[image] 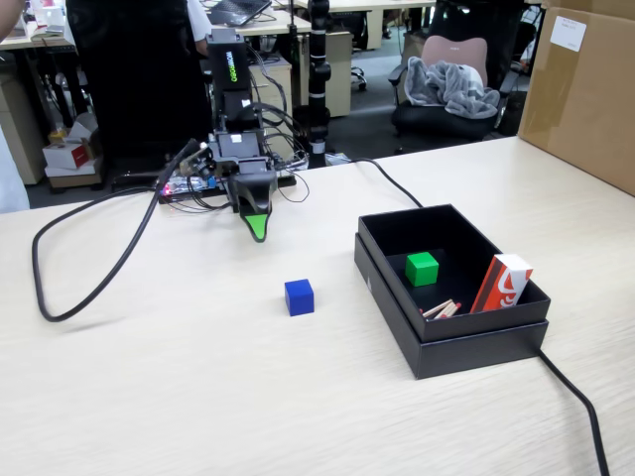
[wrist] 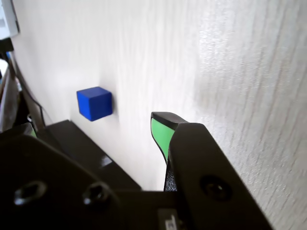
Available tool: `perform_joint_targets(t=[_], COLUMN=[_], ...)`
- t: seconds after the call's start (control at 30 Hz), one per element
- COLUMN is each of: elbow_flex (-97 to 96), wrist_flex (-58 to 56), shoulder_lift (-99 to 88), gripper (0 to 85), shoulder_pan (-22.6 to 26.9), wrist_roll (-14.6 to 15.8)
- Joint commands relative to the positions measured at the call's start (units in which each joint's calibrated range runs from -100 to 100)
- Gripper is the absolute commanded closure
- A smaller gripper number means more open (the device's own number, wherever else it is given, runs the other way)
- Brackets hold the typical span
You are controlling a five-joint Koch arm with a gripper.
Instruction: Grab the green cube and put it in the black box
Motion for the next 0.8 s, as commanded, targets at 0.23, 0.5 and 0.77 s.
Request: perform_joint_targets(t=[0.23,0.5,0.77], elbow_flex=[-13.9,-16.7,-17.2], wrist_flex=[23.6,23.6,22.5], shoulder_lift=[-0.7,4.0,9.9], gripper=[37.4,36.4,36.6], shoulder_pan=[0.5,0.7,1.2], wrist_roll=[0.8,1.2,0.8])
